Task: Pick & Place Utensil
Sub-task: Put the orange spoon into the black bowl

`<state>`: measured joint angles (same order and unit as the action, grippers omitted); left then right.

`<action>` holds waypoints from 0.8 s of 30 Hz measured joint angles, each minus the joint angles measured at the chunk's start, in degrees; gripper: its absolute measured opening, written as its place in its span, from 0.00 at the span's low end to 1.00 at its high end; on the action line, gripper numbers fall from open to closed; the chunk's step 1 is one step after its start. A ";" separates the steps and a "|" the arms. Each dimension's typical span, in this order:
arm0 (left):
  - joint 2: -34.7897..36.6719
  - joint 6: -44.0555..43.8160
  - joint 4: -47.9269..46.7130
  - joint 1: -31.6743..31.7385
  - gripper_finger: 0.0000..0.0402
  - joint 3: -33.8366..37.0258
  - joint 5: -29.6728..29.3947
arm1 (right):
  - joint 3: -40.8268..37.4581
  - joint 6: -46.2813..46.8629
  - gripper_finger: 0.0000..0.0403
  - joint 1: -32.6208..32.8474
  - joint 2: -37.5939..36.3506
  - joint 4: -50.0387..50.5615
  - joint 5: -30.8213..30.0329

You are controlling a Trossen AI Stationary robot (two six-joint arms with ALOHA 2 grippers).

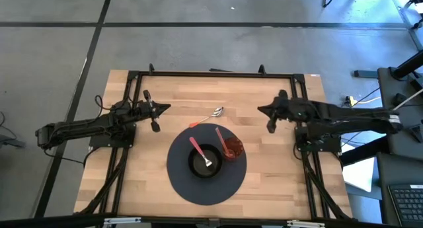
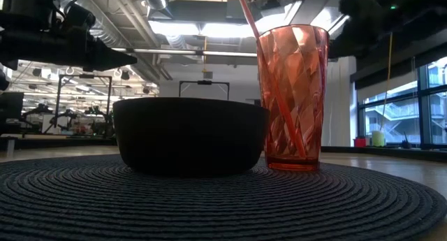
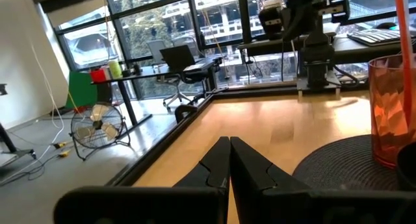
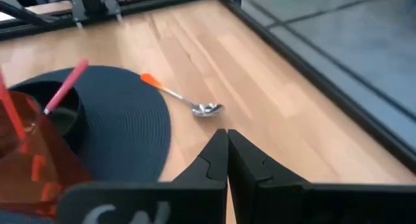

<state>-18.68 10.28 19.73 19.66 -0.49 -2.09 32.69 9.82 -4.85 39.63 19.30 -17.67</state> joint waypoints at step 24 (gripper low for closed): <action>0.00 0.10 0.00 0.02 0.01 0.00 -0.02 | 49.14 -23.62 0.05 -22.28 57.22 14.76 30.62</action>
<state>-18.68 10.38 19.73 19.68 -0.49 -2.11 81.83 -13.79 -27.14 96.84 34.07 12.95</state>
